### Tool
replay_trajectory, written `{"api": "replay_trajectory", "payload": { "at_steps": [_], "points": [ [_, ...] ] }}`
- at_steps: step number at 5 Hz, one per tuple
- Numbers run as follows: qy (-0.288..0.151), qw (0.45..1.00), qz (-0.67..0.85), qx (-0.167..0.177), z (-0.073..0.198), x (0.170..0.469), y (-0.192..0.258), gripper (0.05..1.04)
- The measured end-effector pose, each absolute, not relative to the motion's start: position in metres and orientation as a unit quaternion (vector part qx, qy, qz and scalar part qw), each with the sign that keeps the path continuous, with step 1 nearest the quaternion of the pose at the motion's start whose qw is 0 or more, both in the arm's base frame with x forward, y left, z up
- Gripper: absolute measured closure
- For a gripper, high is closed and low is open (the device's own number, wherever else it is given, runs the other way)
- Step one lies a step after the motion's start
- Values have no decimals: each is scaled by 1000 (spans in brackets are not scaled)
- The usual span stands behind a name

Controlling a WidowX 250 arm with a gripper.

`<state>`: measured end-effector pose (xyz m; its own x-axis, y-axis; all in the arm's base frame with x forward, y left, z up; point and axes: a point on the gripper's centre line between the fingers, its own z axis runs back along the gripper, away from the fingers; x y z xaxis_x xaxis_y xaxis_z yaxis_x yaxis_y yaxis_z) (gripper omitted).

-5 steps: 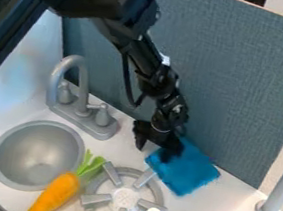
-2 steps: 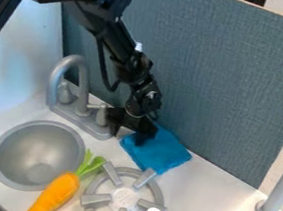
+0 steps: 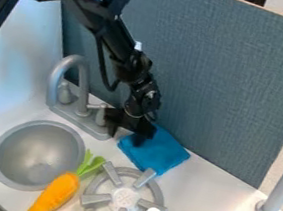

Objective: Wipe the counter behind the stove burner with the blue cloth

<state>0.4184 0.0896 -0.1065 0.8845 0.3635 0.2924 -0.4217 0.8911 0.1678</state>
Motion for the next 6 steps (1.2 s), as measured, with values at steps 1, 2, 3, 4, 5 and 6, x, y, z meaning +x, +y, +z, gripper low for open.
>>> {"api": "replay_trajectory", "payload": {
  "at_steps": [1,2,3,4,5,6],
  "points": [
    [-123,968,198,91,-106,421,83,83],
    [-112,974,189,63,-109,420,69,83],
    [-107,979,171,40,-109,422,42,83],
    [-107,984,142,26,-110,424,11,83],
    [-105,987,117,17,-110,424,-14,83],
    [-110,990,92,10,-107,427,-36,83]
  ]
}}
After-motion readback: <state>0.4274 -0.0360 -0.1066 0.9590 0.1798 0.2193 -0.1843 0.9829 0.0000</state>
